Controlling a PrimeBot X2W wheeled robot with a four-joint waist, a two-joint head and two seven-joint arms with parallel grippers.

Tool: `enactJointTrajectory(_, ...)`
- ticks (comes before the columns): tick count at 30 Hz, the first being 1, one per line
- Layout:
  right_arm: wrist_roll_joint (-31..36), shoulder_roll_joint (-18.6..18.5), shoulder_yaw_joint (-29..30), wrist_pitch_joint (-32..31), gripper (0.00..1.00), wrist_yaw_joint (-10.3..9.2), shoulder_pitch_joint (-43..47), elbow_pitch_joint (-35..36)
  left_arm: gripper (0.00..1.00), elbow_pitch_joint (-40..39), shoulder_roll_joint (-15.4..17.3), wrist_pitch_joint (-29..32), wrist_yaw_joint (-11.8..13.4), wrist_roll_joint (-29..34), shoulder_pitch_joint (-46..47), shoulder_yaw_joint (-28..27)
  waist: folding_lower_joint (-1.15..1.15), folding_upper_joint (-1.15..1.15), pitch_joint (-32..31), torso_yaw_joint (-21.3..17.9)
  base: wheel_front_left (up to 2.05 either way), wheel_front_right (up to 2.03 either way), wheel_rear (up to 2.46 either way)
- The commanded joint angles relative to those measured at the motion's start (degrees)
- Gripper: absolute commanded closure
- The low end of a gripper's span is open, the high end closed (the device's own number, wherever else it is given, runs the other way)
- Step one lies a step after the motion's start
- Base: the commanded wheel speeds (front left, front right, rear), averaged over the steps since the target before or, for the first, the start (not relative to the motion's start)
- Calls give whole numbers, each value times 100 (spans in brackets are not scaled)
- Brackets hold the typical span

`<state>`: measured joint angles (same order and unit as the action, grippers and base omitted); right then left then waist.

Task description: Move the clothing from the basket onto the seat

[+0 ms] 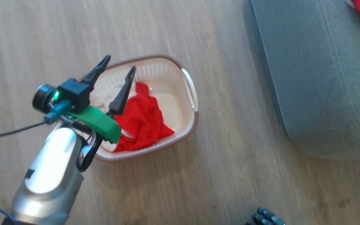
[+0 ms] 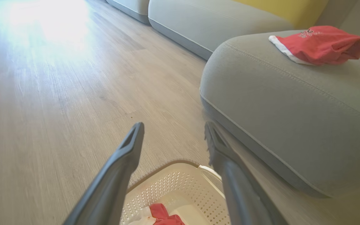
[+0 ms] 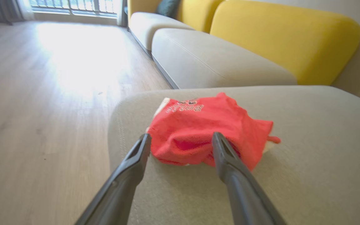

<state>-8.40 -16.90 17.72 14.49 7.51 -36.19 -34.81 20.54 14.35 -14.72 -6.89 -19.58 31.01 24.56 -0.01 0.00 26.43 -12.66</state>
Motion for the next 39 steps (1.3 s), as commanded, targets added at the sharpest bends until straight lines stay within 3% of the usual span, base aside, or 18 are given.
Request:
enactJointTrajectory(1,-17,-78,-146,51,0,-2,123,290,0,-123,59,-28,-9,51,-19,-296,1,0,-319,257,0,0,0)
enactJointTrajectory(8,-251,248,-665,51,0,-2,663,906,0,46,-235,-28,-29,264,-477,-1045,1,0,-857,606,0,0,0)
enactJointTrajectory(20,-444,527,-1252,51,0,-2,1307,1145,0,125,-623,-28,-45,626,-1205,-2283,1,0,-1635,1025,0,0,0)
enactJointTrajectory(39,-496,853,-1478,51,0,-2,2255,1293,0,-280,-959,-28,-57,1039,-2359,-3253,1,0,-2364,1176,0,0,0)
